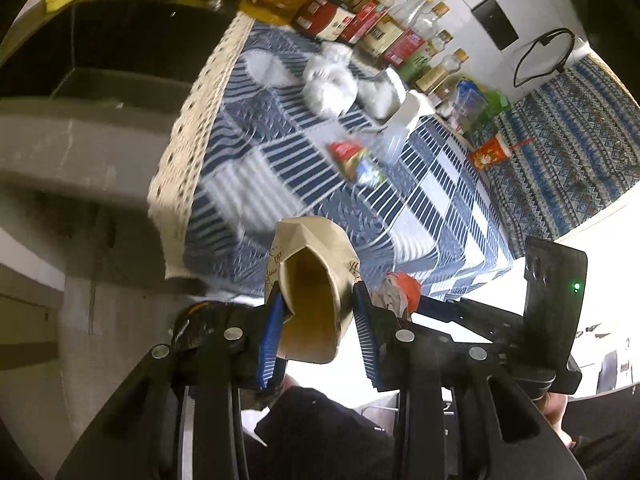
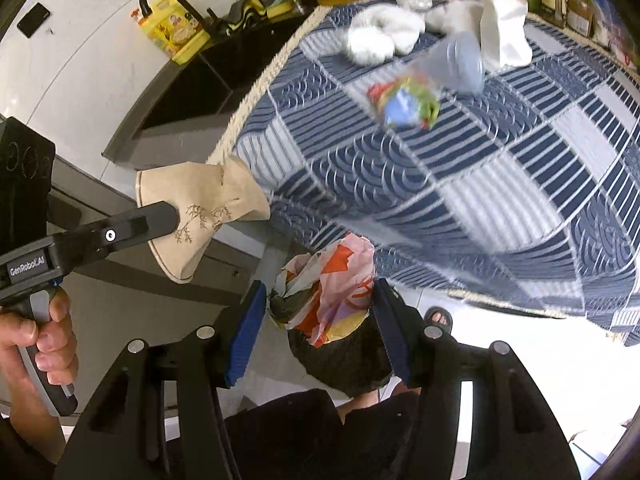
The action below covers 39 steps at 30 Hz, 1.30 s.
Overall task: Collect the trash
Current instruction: 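Carry the paper cup in the left tool while the right tool carries the wrapper to the black bin, then open the left tool over the bin while the right tool opens to drop the wrapper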
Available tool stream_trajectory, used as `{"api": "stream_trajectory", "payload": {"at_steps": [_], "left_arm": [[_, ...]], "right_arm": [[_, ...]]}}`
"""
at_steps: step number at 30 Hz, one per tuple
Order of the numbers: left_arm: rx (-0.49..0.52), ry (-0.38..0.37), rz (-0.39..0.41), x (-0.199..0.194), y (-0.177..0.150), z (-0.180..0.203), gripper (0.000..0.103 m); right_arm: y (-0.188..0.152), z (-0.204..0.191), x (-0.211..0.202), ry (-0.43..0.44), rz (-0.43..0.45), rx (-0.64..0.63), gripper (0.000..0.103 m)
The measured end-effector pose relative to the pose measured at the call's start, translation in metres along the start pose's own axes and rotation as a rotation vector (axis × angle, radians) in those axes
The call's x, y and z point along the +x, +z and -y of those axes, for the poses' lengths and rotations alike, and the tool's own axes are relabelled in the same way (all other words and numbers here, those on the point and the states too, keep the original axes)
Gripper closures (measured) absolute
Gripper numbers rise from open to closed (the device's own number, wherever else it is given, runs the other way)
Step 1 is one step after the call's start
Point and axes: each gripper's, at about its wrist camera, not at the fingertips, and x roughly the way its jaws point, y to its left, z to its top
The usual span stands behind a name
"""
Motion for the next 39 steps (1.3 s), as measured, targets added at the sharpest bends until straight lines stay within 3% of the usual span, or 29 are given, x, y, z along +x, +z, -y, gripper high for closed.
{"api": "stream_trajectory", "payload": {"at_steps": [9, 23, 34, 36, 39], "left_arm": [[-0.062, -0.002, -0.082, 0.024, -0.036, -0.024, 0.071], [-0.188, 0.034, -0.258, 0.101, -0.084, -0.084, 0.071], [-0.249, 0.073, -0.333, 0.144, -0.100, -0.109, 0.070], [-0.259, 0.085, -0.338, 0.148, -0.101, -0.112, 0.062], [-0.294, 0.094, -0.355, 0.153, -0.102, -0.119, 0.059]], "right_arm": [[-0.027, 0.006, 0.043, 0.010, -0.081, 0.035, 0.047], [-0.069, 0.031, 0.112, 0.031, -0.202, 0.116, 0.047], [-0.097, 0.073, 0.179, 0.041, -0.279, 0.282, 0.046], [-0.100, 0.079, 0.186, 0.051, -0.287, 0.314, 0.043], [-0.099, 0.083, 0.184, 0.078, -0.275, 0.352, 0.027]]}}
